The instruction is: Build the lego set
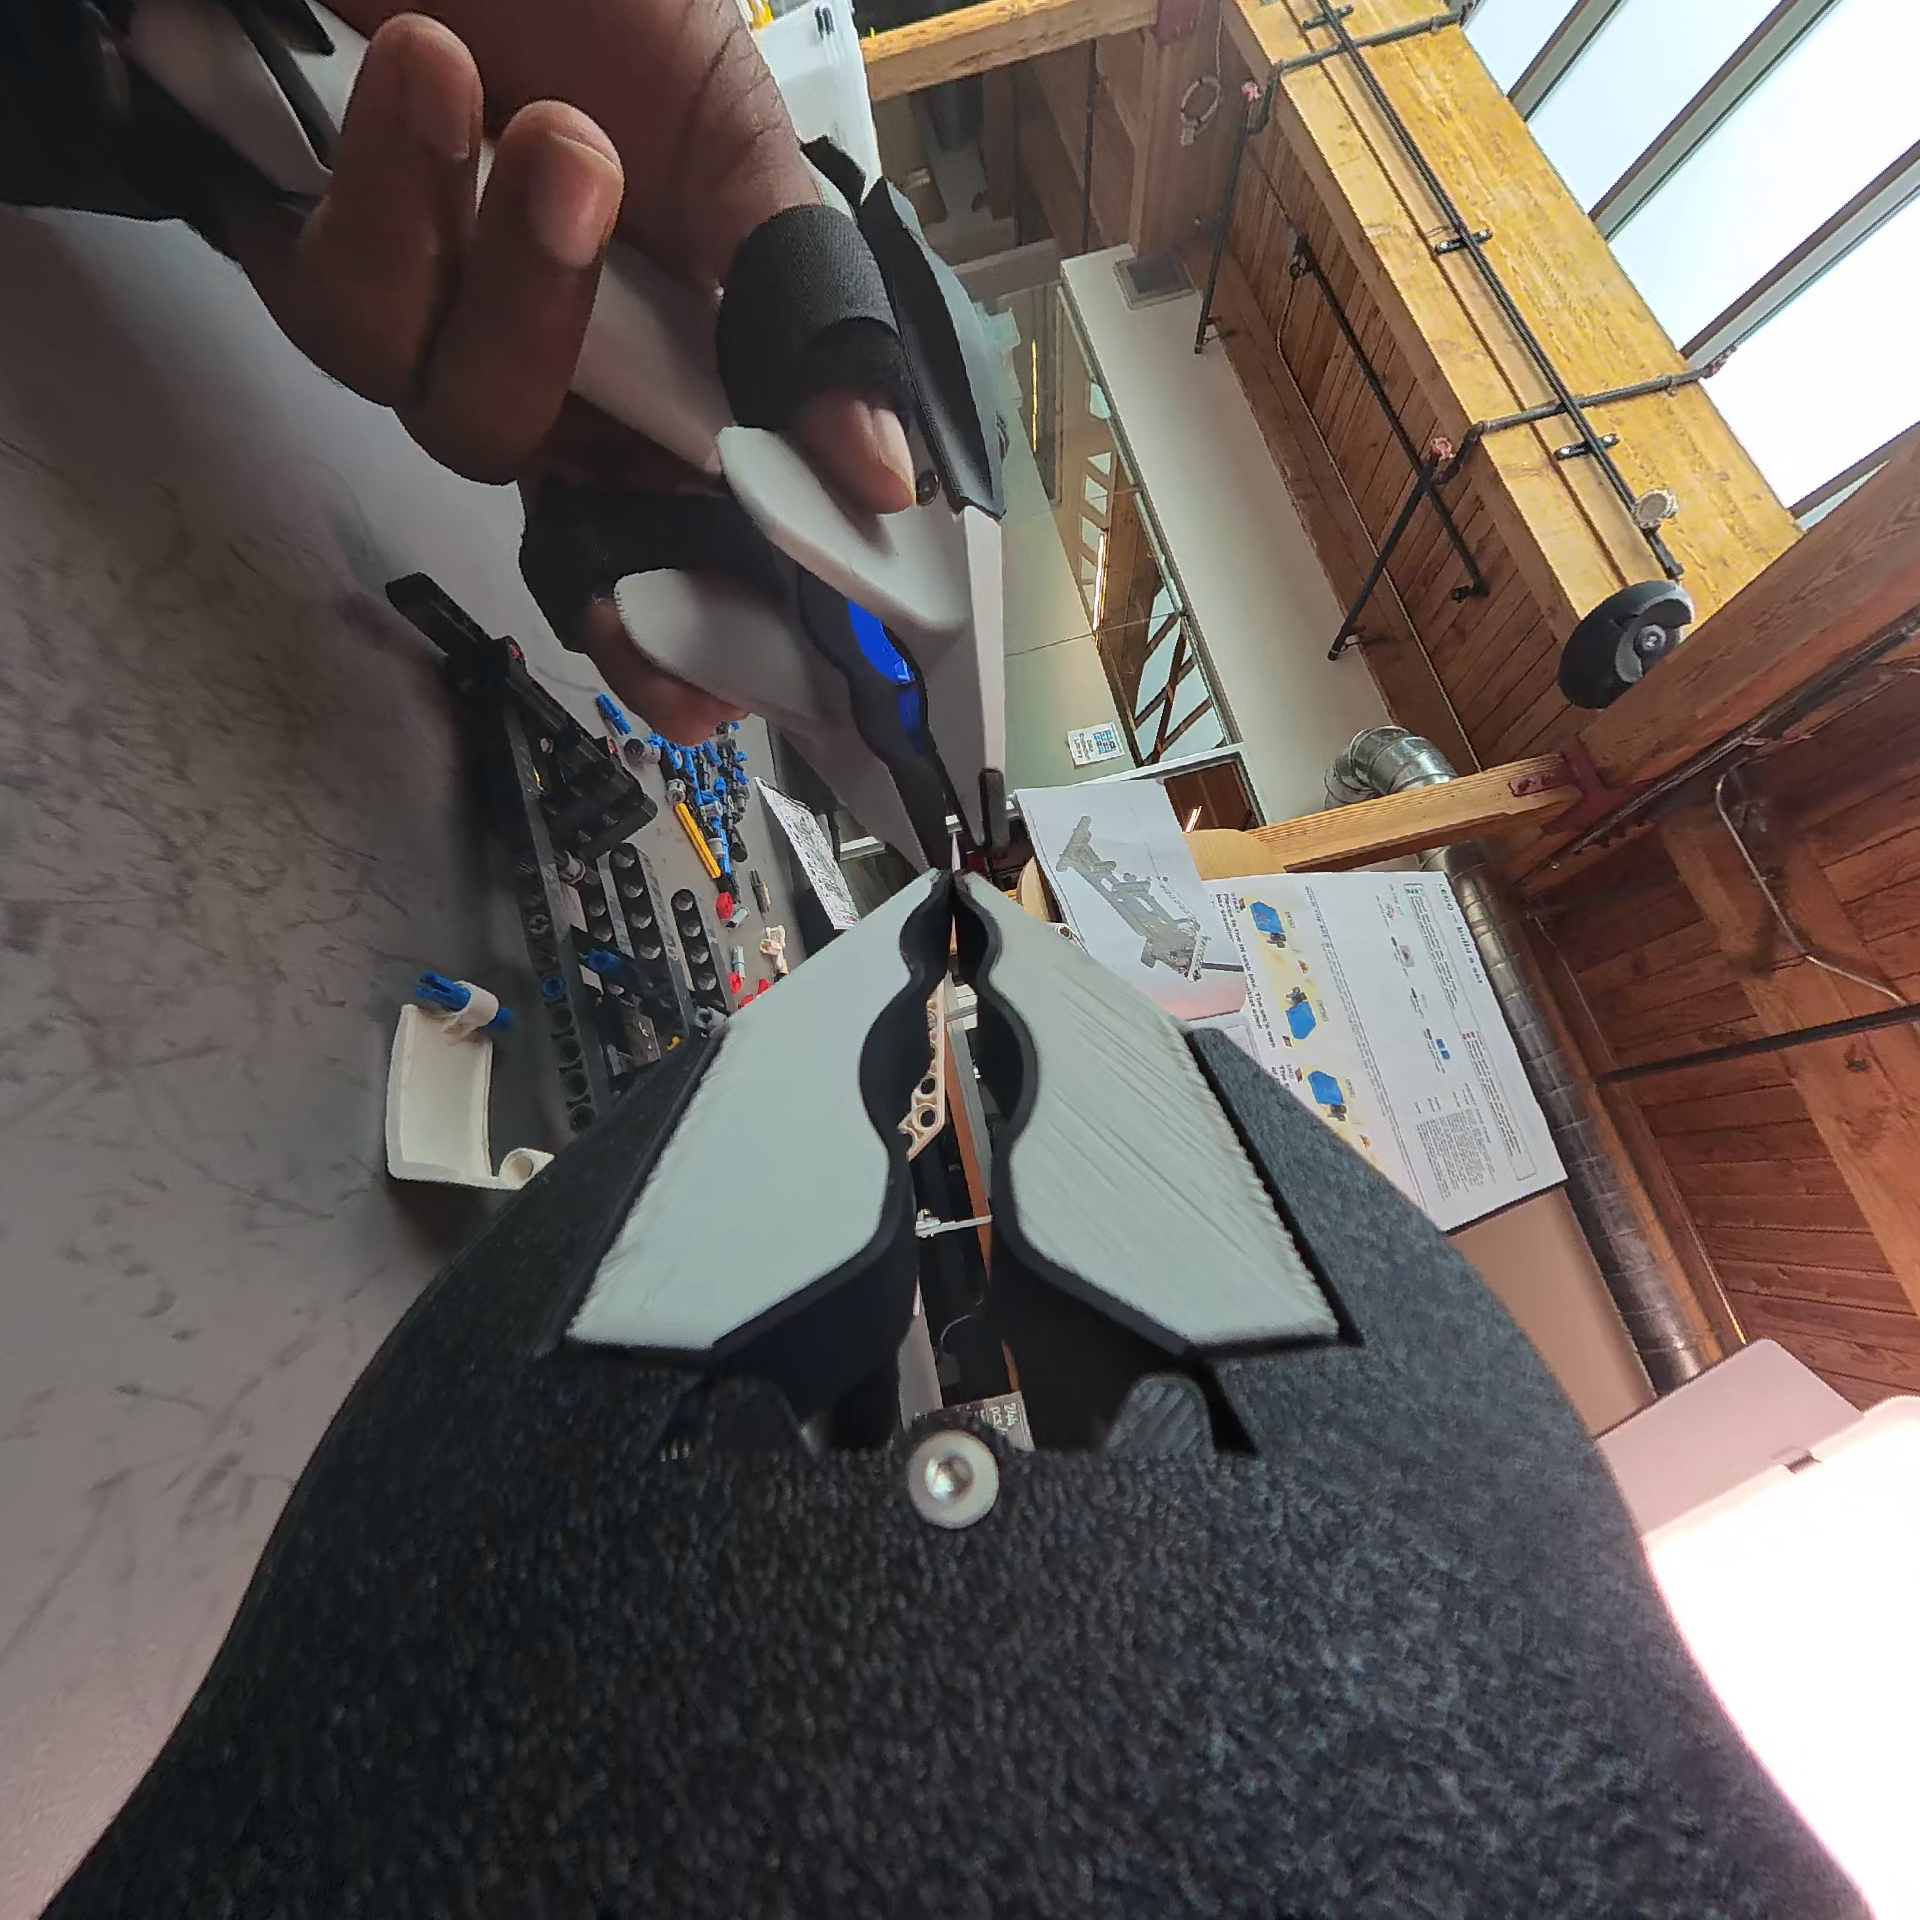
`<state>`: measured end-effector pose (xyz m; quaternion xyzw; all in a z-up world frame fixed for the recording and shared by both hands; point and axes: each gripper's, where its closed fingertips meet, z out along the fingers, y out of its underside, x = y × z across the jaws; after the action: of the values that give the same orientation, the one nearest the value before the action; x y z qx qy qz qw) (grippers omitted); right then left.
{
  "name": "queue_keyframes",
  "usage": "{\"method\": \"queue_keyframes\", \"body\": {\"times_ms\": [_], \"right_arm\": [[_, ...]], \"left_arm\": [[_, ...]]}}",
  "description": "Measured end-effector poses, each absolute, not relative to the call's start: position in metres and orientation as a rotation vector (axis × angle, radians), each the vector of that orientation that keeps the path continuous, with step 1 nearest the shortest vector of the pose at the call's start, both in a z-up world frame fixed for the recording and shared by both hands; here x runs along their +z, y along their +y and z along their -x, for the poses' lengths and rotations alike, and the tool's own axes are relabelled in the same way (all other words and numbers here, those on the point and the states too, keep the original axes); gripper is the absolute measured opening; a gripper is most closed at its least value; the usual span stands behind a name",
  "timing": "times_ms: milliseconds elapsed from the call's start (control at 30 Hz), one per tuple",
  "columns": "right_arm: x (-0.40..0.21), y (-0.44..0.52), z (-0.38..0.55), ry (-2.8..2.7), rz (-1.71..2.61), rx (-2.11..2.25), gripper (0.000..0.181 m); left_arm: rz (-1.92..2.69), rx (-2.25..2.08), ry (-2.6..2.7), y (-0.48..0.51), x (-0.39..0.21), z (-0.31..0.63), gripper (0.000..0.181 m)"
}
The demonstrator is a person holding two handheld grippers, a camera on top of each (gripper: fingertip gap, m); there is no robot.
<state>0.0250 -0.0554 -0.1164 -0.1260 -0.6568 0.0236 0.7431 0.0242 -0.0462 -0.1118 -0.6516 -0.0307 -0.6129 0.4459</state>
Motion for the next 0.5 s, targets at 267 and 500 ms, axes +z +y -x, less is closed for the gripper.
{"method": "queue_keyframes", "body": {"times_ms": [267, 500], "right_arm": [[-0.118, -0.057, -0.025, -1.446, 0.268, 0.048, 0.000], [-0.126, -0.053, -0.031, -1.621, 0.553, 0.460, 0.017]], "left_arm": [[1.639, -1.497, -0.078, -0.046, -0.116, -0.024, 0.000], [1.693, -1.389, 0.011, -0.047, -0.118, -0.026, 0.000]]}}
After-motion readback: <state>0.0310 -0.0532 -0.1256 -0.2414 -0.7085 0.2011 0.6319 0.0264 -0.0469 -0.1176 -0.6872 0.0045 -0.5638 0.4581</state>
